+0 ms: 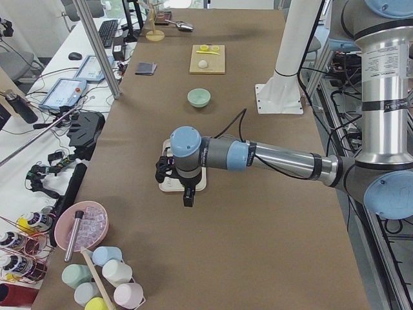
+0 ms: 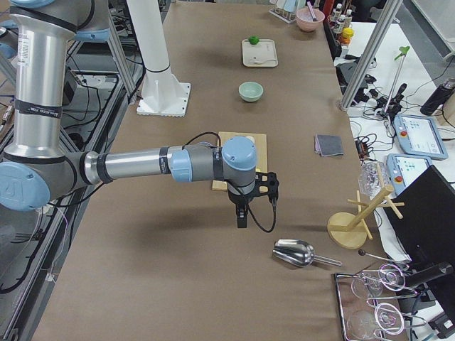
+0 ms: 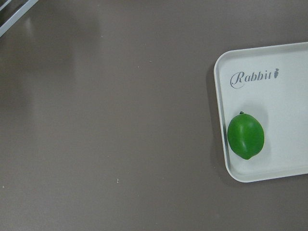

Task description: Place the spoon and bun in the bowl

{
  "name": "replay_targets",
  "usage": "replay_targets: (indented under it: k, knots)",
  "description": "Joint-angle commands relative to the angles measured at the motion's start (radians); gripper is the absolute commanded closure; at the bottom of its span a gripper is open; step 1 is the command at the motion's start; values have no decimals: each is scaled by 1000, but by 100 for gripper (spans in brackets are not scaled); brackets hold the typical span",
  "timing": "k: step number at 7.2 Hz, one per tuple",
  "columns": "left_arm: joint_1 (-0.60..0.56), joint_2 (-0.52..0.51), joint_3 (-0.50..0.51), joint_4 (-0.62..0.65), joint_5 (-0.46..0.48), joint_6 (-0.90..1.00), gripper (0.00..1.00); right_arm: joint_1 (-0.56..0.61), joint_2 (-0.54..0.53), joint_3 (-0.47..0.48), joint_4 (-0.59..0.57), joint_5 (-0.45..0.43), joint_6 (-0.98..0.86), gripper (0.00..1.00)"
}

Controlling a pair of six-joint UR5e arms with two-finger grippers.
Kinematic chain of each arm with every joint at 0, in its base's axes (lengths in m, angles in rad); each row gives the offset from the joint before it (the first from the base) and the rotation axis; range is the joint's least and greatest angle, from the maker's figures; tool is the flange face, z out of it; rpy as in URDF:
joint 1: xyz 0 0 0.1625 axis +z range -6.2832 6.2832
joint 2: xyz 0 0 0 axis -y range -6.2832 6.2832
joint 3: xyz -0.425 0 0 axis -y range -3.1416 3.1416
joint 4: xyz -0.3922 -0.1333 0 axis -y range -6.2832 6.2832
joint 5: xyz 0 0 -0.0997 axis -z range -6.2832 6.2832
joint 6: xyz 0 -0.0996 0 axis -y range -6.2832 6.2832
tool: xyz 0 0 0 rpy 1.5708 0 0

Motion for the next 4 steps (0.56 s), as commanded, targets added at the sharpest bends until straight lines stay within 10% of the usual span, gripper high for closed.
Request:
replay_targets:
  k: [1, 4]
  knots:
    - [2, 4, -21, 0, 0, 0, 2, 0, 0, -1, 0, 0, 2, 0]
    - [2, 4, -17, 0, 0, 0, 2, 0, 0, -1, 6, 8, 2, 0]
